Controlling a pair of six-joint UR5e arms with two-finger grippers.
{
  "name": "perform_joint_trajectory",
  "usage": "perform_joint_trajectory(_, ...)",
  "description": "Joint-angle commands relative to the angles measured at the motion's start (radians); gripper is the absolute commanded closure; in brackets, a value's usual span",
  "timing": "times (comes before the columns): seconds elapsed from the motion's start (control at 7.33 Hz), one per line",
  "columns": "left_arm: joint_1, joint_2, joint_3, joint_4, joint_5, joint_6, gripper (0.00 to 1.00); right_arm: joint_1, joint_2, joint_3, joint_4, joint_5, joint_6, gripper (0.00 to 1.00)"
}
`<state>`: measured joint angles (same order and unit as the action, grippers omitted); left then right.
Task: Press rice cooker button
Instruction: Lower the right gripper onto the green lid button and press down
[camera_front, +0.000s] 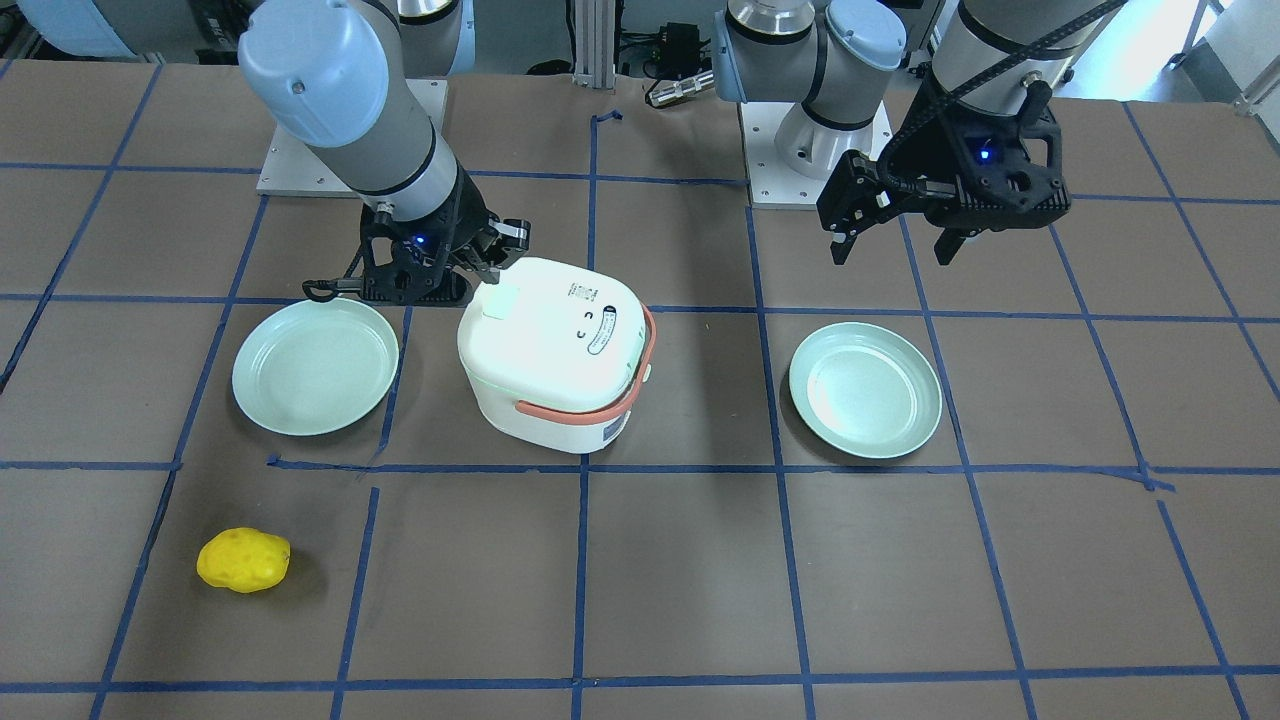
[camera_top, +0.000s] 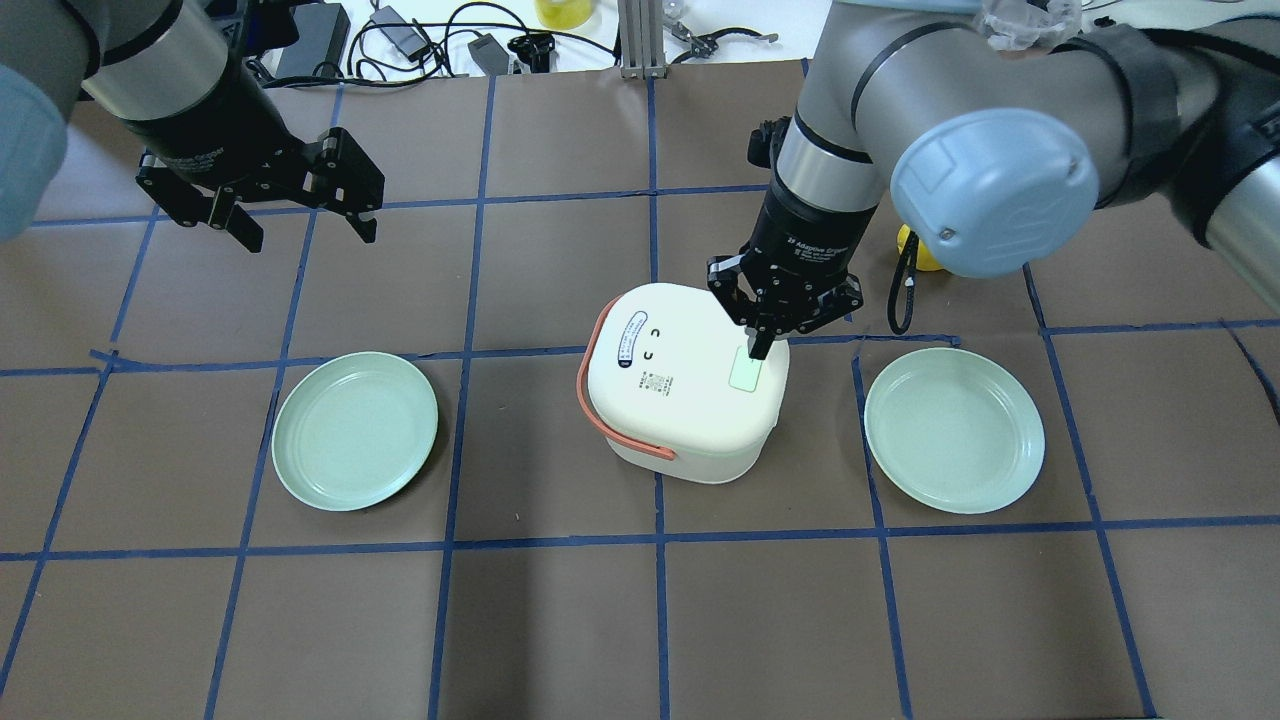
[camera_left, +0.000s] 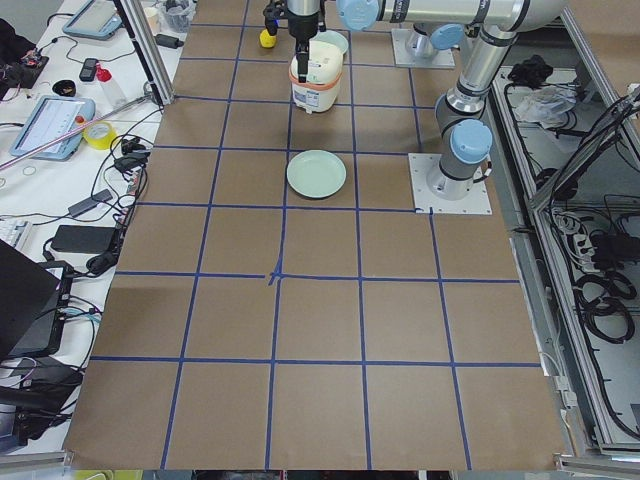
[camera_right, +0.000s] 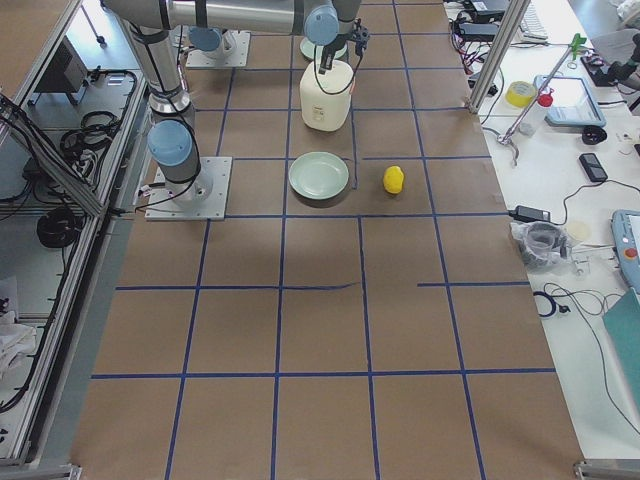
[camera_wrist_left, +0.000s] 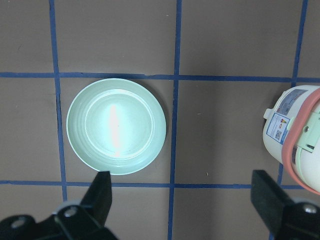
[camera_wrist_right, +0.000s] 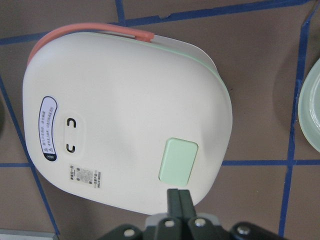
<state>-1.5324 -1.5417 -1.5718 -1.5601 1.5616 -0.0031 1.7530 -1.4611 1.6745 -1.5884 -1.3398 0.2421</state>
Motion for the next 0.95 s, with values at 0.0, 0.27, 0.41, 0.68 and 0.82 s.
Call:
perform_joint_trajectory(0.0, 0.000, 0.000, -0.001, 0.000, 0.000, 0.000, 0.00, 0.007, 0.004, 0.050, -0.044, 0.001, 0.002, 1.00)
perform_joint_trajectory(0.27, 0.000, 0.000, -0.001, 0.000, 0.000, 0.000, 0.00, 0.008, 0.015, 0.053, -0.062, 0.001, 0.003, 1.00)
perform_joint_trajectory(0.41, 0.000, 0.000, 0.001, 0.000, 0.000, 0.000, 0.00, 0.007, 0.022, 0.051, -0.067, 0.001, 0.005, 1.00)
perform_joint_trajectory(0.68, 0.000, 0.000, 0.001, 0.000, 0.000, 0.000, 0.00, 0.008, 0.038, 0.051, -0.088, -0.001, 0.009, 1.00)
perform_joint_trajectory(0.82, 0.000, 0.000, 0.001, 0.000, 0.000, 0.000, 0.00, 0.008, 0.038, 0.051, -0.088, -0.001, 0.011, 1.00)
